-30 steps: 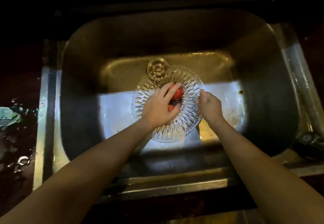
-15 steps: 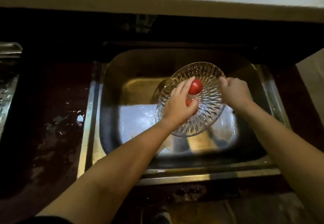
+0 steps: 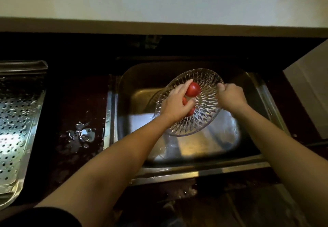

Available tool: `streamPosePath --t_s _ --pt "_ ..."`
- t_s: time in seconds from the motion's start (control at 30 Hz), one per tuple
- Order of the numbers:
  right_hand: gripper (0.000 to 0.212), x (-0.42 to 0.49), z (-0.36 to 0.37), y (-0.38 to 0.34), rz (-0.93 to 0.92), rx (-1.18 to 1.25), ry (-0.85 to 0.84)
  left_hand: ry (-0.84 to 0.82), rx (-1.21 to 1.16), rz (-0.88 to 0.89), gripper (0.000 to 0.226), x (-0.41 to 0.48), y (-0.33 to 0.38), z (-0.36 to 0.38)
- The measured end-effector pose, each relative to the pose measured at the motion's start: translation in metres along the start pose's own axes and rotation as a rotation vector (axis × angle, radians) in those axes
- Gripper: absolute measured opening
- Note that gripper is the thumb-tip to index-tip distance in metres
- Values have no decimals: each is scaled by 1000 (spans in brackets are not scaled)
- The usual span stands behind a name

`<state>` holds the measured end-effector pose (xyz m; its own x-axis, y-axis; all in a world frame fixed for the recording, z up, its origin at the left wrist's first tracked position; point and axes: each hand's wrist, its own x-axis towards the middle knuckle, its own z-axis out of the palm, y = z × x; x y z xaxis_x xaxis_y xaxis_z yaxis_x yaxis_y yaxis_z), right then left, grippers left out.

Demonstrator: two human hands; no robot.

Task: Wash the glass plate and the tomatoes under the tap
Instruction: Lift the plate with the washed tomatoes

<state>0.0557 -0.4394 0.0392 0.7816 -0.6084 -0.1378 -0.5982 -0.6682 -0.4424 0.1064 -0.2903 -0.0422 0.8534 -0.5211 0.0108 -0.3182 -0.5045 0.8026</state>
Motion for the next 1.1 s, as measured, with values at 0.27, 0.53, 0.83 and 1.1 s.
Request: streamPosePath --t_s 0.27,0.53,0.83,1.1 --pt "34 -74 26 10 275 671 -62 -121 423 287 67 -22 9 -49" --pt "43 -97 34 -31 48 694 -34 111 661 293 68 -59 21 -112" --pt "40 -140 65 -129 -123 716 -171 232 770 100 67 -132 -1 -213" --pt "41 -206 128 -229 -169 722 -275 298 790 -6 65 -199 -63 -307"
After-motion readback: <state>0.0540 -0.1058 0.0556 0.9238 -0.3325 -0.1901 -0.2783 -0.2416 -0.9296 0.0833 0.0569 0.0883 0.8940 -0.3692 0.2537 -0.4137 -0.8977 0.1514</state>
